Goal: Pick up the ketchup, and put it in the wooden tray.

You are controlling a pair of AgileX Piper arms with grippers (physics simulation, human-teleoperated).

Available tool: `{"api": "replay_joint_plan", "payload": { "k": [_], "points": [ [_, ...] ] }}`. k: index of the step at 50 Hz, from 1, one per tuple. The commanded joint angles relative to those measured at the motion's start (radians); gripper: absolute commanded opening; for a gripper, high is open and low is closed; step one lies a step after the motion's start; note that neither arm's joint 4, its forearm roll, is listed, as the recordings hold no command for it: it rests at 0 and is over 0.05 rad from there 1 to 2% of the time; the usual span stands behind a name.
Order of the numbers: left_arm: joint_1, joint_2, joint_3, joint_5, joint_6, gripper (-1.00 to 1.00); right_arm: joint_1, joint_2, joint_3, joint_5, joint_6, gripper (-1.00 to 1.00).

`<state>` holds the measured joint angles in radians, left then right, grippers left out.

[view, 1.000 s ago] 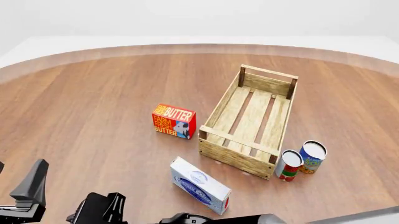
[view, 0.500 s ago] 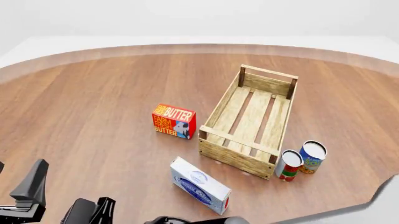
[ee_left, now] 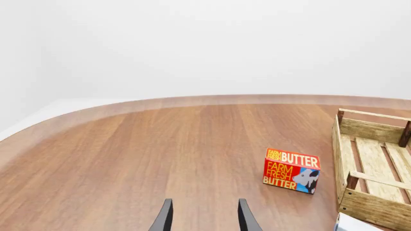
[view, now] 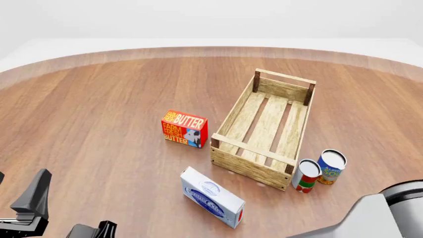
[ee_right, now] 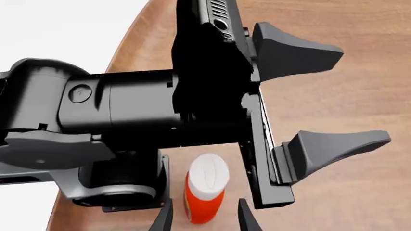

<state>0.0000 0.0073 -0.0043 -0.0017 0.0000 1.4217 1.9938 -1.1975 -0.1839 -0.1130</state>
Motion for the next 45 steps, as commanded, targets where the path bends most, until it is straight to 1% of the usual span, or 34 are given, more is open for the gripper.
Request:
{"api": "replay_joint_plan", "payload": {
  "k": [1,21,22,23,25,26,32,33,45],
  "points": [
    [0.000,0.000,0.000,0.000,0.000,1.00,0.013,0.047,-0.023,-0.005,0.003,1.00],
    [0.000,0.000,0.000,0.000,0.000,1.00,-0.003,0.118,-0.067,0.009,0.005,1.00],
    [0.000,0.000,0.000,0.000,0.000,1.00,-0.005,0.130,-0.070,0.007,0.001,1.00],
    [0.000,0.000,0.000,0.000,0.000,1.00,-0.015,0.147,-0.085,0.019,-0.016,1.00],
    [0.000,0.000,0.000,0.000,0.000,1.00,-0.014,0.152,-0.089,0.023,-0.016,1.00],
    [0.000,0.000,0.000,0.000,0.000,1.00,-0.010,0.152,-0.086,0.017,-0.008,1.00],
    [0.000,0.000,0.000,0.000,0.000,1.00,0.001,0.170,-0.091,0.005,0.003,1.00],
    [0.000,0.000,0.000,0.000,0.000,1.00,-0.011,0.171,-0.096,-0.003,-0.003,-1.00],
    [0.000,0.000,0.000,0.000,0.000,1.00,-0.021,0.121,-0.052,-0.020,-0.006,-1.00]
  ]
}}
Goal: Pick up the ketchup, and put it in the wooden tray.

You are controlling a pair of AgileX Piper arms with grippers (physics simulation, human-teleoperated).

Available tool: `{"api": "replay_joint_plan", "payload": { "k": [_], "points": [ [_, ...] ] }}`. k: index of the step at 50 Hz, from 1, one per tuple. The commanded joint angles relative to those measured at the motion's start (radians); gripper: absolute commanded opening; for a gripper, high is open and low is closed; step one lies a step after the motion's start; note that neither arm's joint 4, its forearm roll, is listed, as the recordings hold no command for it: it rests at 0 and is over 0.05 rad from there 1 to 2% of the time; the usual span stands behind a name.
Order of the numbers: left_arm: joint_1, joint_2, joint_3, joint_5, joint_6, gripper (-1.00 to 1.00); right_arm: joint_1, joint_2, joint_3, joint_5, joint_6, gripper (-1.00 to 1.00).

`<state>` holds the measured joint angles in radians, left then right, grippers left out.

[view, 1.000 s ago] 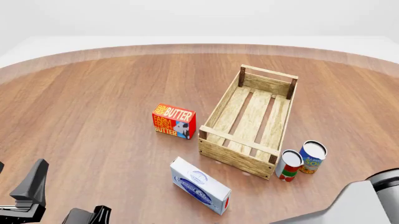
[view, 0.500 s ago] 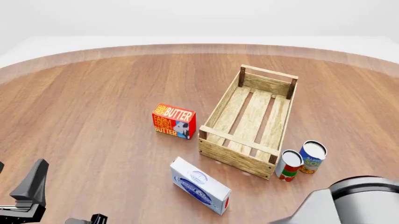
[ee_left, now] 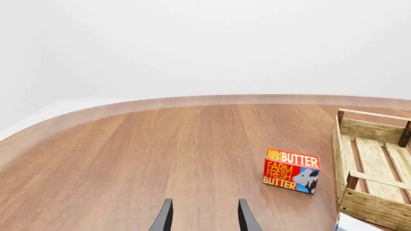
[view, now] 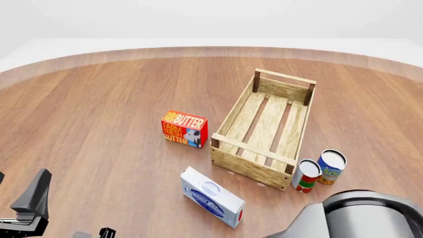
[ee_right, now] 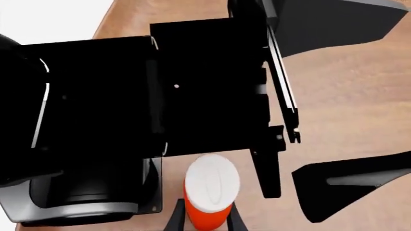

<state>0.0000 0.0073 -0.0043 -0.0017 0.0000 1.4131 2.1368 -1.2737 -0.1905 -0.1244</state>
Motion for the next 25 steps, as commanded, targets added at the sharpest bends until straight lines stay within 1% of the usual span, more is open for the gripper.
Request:
{"api": "replay_joint_plan", "payload": {
  "k": [1,5,15,25],
  "points": [
    [0.000,0.000,0.000,0.000,0.000,1.00,-0.012,-0.022,0.025,-0.013,0.005,-1.00],
    [0.000,0.000,0.000,0.000,0.000,1.00,-0.016,-0.039,0.043,-0.021,0.002,-1.00],
    [0.000,0.000,0.000,0.000,0.000,1.00,-0.027,-0.095,0.116,-0.070,0.023,-1.00],
    [0.000,0.000,0.000,0.000,0.000,1.00,-0.064,-0.121,0.181,-0.115,0.035,-1.00]
  ]
}}
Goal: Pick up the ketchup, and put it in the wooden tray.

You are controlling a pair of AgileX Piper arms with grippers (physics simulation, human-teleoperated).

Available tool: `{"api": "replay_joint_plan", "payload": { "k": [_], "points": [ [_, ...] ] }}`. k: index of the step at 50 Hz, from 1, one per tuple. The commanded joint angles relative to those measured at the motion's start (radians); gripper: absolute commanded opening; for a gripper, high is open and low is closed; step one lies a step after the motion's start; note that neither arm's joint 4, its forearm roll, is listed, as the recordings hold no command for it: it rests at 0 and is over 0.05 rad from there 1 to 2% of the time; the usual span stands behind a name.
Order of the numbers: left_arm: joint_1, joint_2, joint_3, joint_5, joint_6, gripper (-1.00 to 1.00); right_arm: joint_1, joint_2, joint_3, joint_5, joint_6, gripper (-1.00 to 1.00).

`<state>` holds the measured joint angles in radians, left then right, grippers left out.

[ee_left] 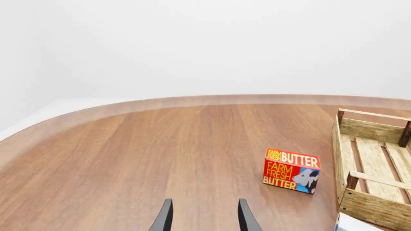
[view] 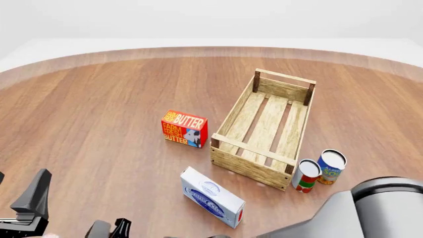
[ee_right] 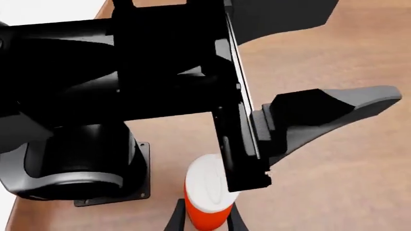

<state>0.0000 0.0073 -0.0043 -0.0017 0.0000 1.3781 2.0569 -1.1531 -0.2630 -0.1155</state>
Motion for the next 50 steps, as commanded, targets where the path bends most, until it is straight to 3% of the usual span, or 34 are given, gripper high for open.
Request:
{"api": "replay_joint_plan", "payload": {
  "k": [1,24,33,50],
  "points": [
    [0.000,0.000,0.000,0.000,0.000,1.00,-0.033,-0.044,0.065,-0.045,0.026,-1.00],
    [0.000,0.000,0.000,0.000,0.000,1.00,-0.116,-0.138,0.140,-0.015,0.015,-1.00],
    [0.000,0.000,0.000,0.000,0.000,1.00,-0.151,-0.195,0.142,0.059,0.008,-1.00],
    [0.000,0.000,0.000,0.000,0.000,1.00,-0.238,-0.318,0.123,0.216,-0.057,-1.00]
  ]
}}
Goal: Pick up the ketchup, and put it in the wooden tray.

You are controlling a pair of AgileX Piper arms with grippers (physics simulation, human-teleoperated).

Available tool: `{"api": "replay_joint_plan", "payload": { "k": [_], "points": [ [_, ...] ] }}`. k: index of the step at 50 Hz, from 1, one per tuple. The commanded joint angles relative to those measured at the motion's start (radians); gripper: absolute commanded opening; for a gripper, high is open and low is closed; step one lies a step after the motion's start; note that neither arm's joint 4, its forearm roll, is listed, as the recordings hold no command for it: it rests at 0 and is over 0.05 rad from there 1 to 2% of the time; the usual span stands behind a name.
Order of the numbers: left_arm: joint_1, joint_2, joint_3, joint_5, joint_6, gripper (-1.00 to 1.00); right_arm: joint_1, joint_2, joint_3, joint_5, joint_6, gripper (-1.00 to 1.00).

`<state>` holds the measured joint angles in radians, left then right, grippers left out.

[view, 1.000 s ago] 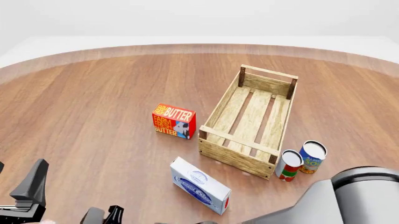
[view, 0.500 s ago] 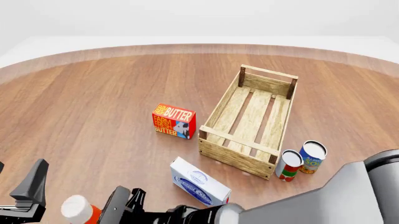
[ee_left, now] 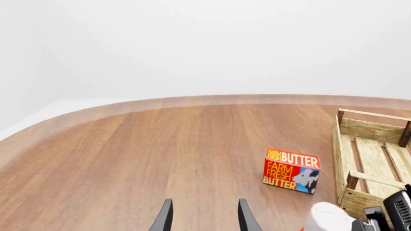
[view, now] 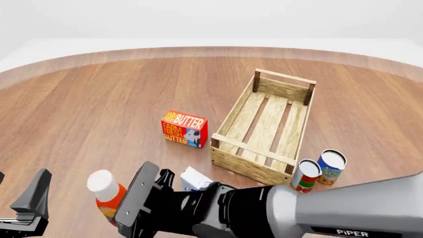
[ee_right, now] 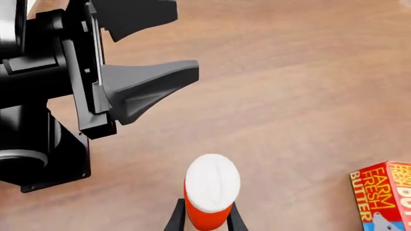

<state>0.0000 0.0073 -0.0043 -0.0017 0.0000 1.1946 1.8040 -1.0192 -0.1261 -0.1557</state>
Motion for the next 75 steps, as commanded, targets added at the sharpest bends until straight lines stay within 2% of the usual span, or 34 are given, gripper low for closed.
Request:
{"api": "replay_joint_plan", "payload": {
  "k": [1,48,60,64,75],
  "points": [
    [0.000,0.000,0.000,0.000,0.000,1.00,-0.062,-0.070,-0.009,0.085,-0.020,-1.00],
    [0.000,0.000,0.000,0.000,0.000,1.00,-0.365,-0.356,0.028,0.267,-0.107,-1.00],
    [0.000,0.000,0.000,0.000,0.000,1.00,-0.517,-0.437,0.050,0.300,-0.078,-1.00],
    [0.000,0.000,0.000,0.000,0.000,1.00,-0.588,-0.432,0.049,0.302,-0.077,-1.00],
    [0.000,0.000,0.000,0.000,0.000,1.00,-0.685,-0.356,0.023,0.283,-0.067,-1.00]
  ]
}}
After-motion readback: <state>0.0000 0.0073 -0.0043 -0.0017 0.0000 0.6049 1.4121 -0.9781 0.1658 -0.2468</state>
